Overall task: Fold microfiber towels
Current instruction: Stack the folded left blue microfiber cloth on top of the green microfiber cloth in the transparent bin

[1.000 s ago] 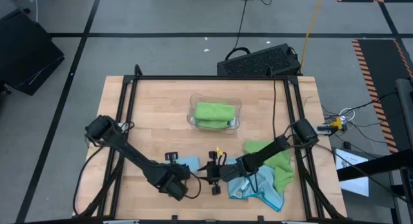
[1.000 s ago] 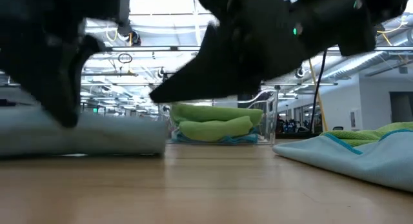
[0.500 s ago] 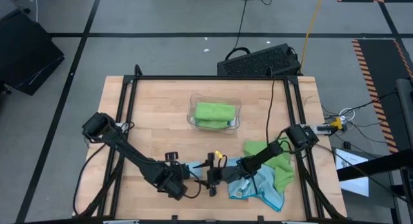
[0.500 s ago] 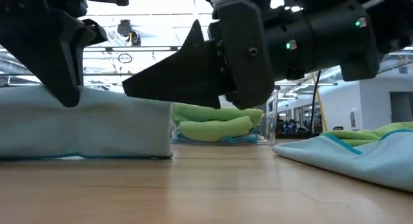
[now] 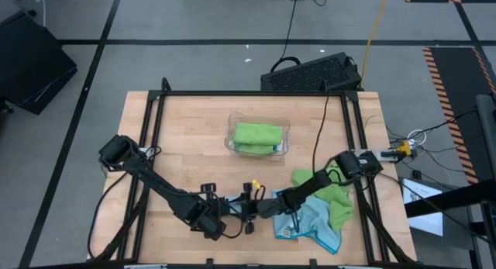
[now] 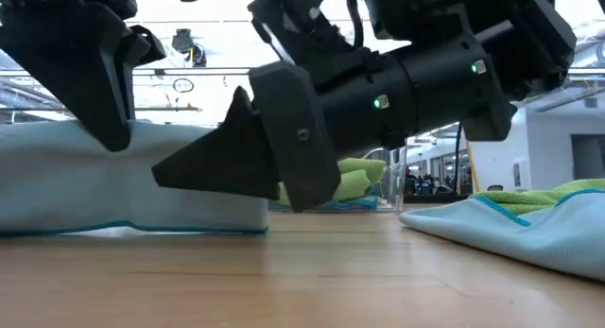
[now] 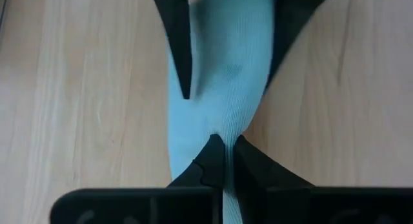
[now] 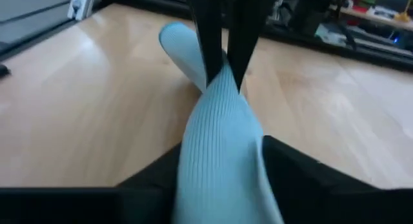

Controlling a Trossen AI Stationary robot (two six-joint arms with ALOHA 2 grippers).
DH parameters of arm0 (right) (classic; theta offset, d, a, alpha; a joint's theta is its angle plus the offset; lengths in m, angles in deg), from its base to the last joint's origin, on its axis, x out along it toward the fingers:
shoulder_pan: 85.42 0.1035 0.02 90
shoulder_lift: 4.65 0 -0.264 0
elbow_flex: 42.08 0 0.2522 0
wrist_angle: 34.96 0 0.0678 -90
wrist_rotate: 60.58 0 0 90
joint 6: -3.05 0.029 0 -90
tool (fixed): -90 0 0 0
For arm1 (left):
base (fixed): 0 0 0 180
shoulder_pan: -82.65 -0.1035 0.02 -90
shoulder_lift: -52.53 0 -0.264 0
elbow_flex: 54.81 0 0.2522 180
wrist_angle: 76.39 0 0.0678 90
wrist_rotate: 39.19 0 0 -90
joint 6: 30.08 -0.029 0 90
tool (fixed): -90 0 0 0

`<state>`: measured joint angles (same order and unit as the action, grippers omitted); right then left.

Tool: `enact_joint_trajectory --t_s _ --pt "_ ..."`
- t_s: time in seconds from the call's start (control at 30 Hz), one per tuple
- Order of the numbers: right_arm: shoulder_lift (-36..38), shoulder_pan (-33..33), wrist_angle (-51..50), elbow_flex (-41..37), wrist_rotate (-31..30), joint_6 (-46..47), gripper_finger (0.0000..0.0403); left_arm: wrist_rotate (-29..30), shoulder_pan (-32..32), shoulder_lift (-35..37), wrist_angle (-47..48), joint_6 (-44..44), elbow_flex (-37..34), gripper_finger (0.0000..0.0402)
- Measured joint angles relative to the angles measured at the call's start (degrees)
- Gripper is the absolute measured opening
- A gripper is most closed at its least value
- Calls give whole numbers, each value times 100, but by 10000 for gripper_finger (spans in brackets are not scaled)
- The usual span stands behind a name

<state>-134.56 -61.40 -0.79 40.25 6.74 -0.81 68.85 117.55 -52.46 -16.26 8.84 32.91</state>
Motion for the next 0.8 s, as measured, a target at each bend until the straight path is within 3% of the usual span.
enact_joint_trajectory --t_s 0.23,0.53,0.8 --pt "-9 -118 -141 5 41 538 20 160 48 2 22 93 -1 21" --pt "-9 -147 -154 5 78 1005 11 620 208 7 -68 636 -122 132" --pt "-9 -212 -190 5 199 1270 9 1074 317 -98 -711 736 -122 224"
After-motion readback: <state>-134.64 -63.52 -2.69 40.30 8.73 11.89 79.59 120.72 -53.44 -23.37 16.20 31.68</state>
